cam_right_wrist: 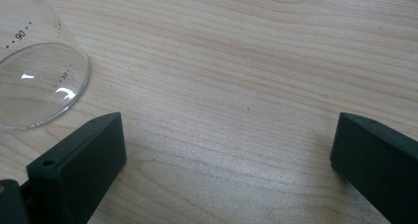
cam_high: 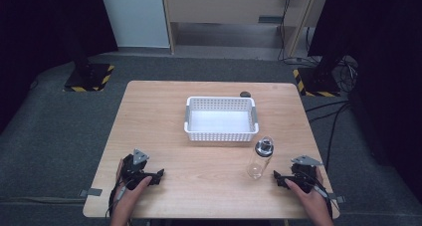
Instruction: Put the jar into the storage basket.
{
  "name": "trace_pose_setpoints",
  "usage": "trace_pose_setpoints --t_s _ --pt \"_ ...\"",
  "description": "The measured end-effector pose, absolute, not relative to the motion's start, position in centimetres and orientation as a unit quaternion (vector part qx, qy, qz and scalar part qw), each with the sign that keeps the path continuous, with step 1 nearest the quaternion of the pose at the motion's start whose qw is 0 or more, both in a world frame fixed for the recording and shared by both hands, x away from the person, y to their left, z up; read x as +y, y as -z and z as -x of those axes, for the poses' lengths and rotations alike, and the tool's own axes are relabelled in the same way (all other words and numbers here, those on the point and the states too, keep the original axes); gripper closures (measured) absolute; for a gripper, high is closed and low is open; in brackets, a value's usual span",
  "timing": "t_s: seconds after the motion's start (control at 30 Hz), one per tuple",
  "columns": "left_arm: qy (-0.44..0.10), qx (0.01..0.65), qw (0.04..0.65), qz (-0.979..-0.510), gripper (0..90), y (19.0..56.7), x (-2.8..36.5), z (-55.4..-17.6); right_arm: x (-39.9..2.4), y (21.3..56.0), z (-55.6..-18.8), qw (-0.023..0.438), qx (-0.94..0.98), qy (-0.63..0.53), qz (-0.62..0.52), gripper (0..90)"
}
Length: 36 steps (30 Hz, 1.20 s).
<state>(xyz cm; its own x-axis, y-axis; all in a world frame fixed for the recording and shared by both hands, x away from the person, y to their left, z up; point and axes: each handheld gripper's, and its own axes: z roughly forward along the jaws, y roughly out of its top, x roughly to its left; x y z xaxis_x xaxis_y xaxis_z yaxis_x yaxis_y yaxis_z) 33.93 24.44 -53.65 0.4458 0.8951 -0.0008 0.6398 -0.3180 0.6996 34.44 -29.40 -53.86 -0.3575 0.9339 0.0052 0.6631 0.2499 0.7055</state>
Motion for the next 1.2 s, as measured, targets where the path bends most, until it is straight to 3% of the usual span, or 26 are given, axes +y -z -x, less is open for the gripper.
trace_pose_setpoints --t_s 1.2 --pt "-0.199 0.487 0.321 -0.787 0.0 53.6 24.4 -33.9 -26.8 52.0 -31.7 0.190 0.803 -0.343 -0.450 3.9"
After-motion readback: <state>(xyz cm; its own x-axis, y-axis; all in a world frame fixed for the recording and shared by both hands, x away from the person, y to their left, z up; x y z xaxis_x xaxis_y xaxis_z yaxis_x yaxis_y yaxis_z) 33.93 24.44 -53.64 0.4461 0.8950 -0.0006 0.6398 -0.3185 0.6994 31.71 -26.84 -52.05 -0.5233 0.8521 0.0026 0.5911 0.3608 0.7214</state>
